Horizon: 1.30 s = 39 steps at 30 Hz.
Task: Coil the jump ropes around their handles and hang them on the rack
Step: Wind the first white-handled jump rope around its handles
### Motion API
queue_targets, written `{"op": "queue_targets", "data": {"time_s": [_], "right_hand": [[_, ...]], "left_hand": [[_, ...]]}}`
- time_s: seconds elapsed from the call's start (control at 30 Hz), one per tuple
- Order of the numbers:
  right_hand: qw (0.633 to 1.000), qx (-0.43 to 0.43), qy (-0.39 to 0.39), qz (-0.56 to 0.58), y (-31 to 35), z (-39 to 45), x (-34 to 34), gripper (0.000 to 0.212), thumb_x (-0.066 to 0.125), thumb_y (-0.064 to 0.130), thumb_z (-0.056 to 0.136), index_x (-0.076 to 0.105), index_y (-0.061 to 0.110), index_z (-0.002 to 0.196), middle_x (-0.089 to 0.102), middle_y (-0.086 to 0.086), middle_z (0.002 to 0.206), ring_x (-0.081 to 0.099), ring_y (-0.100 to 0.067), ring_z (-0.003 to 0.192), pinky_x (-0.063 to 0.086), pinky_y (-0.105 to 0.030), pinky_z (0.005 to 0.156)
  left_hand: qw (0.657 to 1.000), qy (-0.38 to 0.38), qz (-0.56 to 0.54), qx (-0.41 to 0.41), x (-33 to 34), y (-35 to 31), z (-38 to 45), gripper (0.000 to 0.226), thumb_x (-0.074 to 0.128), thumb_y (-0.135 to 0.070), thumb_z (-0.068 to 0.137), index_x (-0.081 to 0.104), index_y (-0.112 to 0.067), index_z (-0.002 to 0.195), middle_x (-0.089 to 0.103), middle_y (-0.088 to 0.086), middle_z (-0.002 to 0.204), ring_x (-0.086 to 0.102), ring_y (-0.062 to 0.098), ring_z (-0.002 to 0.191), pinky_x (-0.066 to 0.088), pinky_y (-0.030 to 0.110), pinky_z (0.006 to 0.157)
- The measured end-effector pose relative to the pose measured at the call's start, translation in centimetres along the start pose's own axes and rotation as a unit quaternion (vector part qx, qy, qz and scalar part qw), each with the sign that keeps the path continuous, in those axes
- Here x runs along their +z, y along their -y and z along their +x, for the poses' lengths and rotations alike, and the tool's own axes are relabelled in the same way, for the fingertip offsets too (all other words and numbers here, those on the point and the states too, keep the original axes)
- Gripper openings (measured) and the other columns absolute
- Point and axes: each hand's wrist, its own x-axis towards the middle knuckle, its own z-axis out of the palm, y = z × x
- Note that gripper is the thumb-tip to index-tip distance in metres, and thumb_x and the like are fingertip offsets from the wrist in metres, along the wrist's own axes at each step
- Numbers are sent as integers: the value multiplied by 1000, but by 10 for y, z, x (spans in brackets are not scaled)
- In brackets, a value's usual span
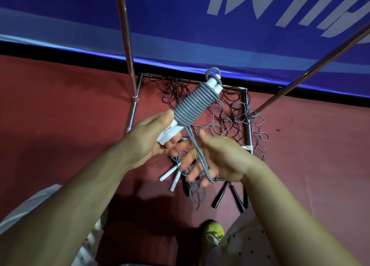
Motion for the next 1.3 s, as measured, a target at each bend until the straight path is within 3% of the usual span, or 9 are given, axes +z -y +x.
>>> {"op": "queue_targets", "data": {"time_s": [0.1,0.2,0.27,0.4,0.57,0.77,0.93,1.07,1.3], "right_hand": [[994,-17,95,56,-2,2,-4,47,58,52,82,73,10,95,70,-13,79,71,-25,72,60,-37,61],[995,-71,21,61,-4,6,2,28,54,29,91,70,6,86,67,-9,67,67,-19,60,60,-33,61],[984,-104,-104,-99,-6,11,7,30,44,22,101,63,4,86,57,1,55,52,-8,43,49,-23,47],[858,-118,-209,-455,-10,17,18,36,40,31,102,64,6,91,50,9,64,45,0,56,35,-19,57],[921,-109,-198,-318,-13,17,21,55,23,50,102,52,11,76,41,18,46,36,0,44,26,-20,53],[935,-65,-270,-219,-13,16,15,57,30,58,98,54,18,65,41,13,37,36,-2,32,25,-17,44],[927,-158,-286,-183,-12,18,13,38,38,52,78,38,27,50,31,7,51,27,-11,52,23,-33,59],[922,-219,-261,-186,-14,17,12,48,38,57,74,38,10,65,36,-9,70,32,-23,69,34,-49,64],[900,-136,-259,-322,-17,16,-4,76,22,78,75,59,12,82,63,-12,88,59,-32,92,43,-56,91]], "left_hand": [[997,68,4,29,-5,2,-2,62,65,-66,70,59,-8,91,55,0,65,48,12,56,42,25,51],[997,62,12,39,-11,0,-2,53,63,-60,76,59,-9,90,55,0,64,46,11,55,38,25,49],[999,1,51,16,-11,0,-2,35,56,-48,88,59,-13,90,54,0,63,43,11,54,36,25,49],[980,-70,188,-1,-6,11,5,22,41,-36,99,62,-29,94,55,-8,69,49,3,55,38,15,51],[964,-11,265,21,-6,19,11,40,53,-31,96,46,-36,135,59,-14,126,52,-6,113,36,17,103],[909,60,413,18,-1,21,7,54,48,-37,97,12,-61,128,48,3,122,46,12,121,31,25,105],[991,22,120,-62,3,7,-1,23,51,-43,92,56,-39,114,64,-8,111,60,8,97,43,28,84],[971,107,-66,-205,3,1,-6,60,34,-59,77,71,-14,90,67,12,74,62,23,62,46,33,62],[951,177,-102,-234,4,5,-8,61,34,-59,79,74,-13,79,48,1,62,32,8,44,27,21,45]]}}
